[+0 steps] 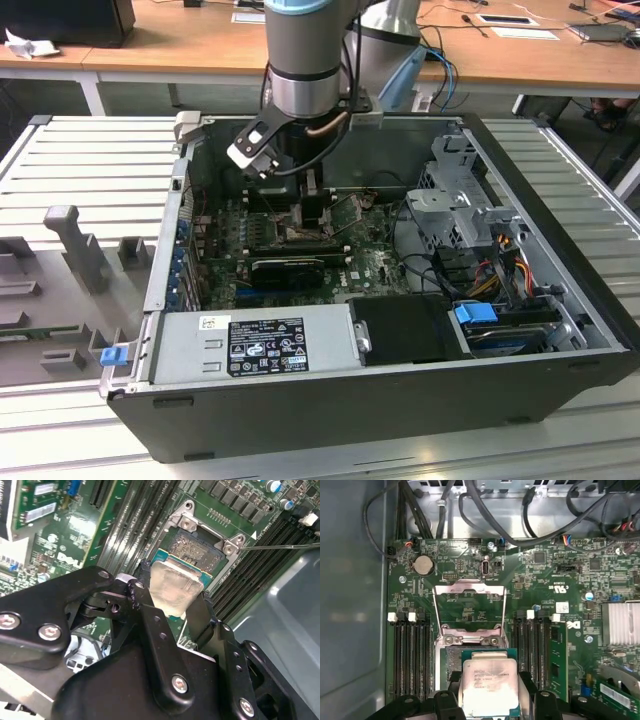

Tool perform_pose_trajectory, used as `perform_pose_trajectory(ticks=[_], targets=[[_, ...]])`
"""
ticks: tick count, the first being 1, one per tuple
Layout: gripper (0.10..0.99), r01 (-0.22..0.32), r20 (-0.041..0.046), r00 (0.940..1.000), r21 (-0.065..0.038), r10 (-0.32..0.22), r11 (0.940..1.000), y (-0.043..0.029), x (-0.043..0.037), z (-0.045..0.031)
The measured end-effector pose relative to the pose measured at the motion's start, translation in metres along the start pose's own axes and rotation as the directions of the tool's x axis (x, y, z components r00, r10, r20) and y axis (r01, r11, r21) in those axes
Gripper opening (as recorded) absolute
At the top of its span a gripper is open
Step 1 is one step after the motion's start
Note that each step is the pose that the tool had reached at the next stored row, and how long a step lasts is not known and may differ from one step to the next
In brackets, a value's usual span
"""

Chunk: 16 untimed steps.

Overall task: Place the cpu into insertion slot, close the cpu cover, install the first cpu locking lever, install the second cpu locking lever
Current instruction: 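Place the cpu into insertion slot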

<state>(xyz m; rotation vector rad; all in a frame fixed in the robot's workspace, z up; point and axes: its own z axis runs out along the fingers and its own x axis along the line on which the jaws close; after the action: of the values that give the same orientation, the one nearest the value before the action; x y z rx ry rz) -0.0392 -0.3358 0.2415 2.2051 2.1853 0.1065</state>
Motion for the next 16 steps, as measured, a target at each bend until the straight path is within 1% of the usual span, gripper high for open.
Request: perform_pose_trajectory(ticks=[4, 7, 11, 14, 16], targets=[[0.529, 0.000, -0.0001, 1.0000, 0.000, 0.000, 1.0000, -0.0016, 0.0043, 0.0054], [0.529, 0.000, -0.0003, 1.0000, 0.000, 0.000, 1.0000, -0.0044, 0.0085, 0.0121], [0.529, -0.001, -0.0011, 1.0000, 0.000, 0.001, 1.0000, -0.0059, 0.0098, 0.0160], [0.529, -0.010, -0.0015, 1.0000, 0.000, 0.010, 1.0000, -0.0088, 0.0106, 0.0187], [0.529, -0.010, -0.0015, 0.9999, 0.000, 0.010, 0.9999, -0.0092, 0.0113, 0.0235]])
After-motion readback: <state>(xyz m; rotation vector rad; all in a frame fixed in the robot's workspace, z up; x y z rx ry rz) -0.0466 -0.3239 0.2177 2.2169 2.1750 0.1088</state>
